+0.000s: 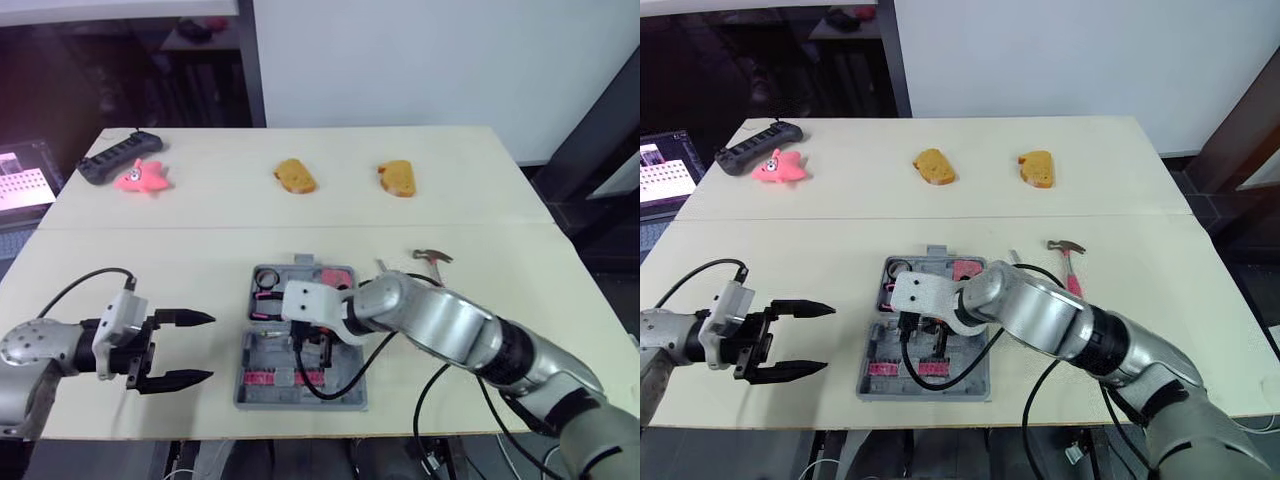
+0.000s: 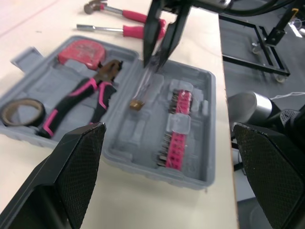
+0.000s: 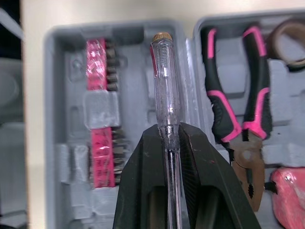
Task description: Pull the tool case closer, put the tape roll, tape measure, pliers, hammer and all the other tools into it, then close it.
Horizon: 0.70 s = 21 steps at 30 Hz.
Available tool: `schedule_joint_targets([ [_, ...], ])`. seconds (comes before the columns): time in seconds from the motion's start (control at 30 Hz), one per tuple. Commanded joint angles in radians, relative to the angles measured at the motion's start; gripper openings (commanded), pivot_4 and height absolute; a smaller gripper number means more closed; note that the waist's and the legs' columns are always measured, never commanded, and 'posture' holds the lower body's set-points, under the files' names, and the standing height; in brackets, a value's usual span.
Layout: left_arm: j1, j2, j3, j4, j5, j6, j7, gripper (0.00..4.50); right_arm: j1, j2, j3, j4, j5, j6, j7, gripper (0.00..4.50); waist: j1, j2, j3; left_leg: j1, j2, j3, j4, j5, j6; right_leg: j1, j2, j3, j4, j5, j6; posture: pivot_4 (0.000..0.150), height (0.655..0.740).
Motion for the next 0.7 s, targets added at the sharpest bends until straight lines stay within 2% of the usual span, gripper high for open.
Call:
schedule_joint_targets([
  [0.03,0.023,0.022,0.038,-0.026,-0.007,-0.006,-0.005,4.5,-0.037,0.034,0.04,0.017,-0.037,-0.006,-0.022,0.05,0.0,0.0,0.0,0.0,0.0,0.0,0.0,0.0,0.0,0.0,0.0,0.0,0.0,0.0,0.0,0.15,0.74],
  [0.37,0.075,0.023,0.056,-0.077,-0.02,0.006,0.016,4.5,-0.037,0.093,0.078,0.074,-0.08,-0.011,-0.045,0.05,0.0,0.0,0.0,-0.001,0.0,0.0,0.0,0.0,0.0,-0.001,0.0,0.0,0.0,0.0,0.0,0.15,0.74],
  [0.7,0.062,0.019,0.051,-0.083,-0.02,0.017,0.031,4.5,-0.024,0.12,0.122,0.145,-0.122,-0.039,-0.046,0.05,-0.001,0.0,0.0,-0.001,0.0,0.0,0.0,0.0,0.0,-0.001,0.0,0.0,0.0,0.0,0.0,0.15,0.74],
])
